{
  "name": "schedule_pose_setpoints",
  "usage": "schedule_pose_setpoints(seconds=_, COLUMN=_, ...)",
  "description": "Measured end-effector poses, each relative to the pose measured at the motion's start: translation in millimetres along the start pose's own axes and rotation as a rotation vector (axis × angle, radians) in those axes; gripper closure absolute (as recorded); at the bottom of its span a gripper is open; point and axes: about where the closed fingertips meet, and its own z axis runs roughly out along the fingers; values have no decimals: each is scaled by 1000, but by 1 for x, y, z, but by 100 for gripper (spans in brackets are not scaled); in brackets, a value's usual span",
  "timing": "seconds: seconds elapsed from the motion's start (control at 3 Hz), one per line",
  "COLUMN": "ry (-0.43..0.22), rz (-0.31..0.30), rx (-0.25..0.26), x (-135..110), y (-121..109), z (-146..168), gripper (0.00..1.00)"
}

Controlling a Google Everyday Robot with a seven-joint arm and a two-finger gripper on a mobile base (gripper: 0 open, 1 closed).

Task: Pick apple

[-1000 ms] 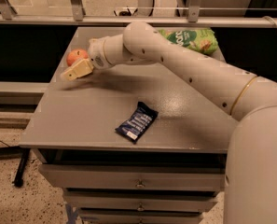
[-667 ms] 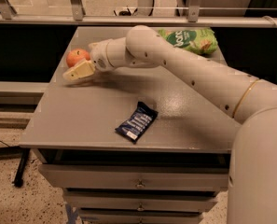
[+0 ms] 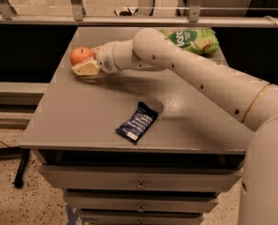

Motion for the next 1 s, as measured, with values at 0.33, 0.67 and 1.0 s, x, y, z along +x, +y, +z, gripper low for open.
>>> schedule_pose_setpoints(seconds=0.33, ry=-50, rz=-13, rx=1, x=-24, y=-4, z=-21, gripper=84)
schedule_pose_setpoints(seconds=0.67, ry=-116, rz=-20, rx=-12, x=-47, y=-9, z=-43, gripper=100)
schedule_pose_setpoints(seconds=1.0, ry=-144, rz=-46, rx=-31, x=-64, y=-9, z=-53, gripper=100)
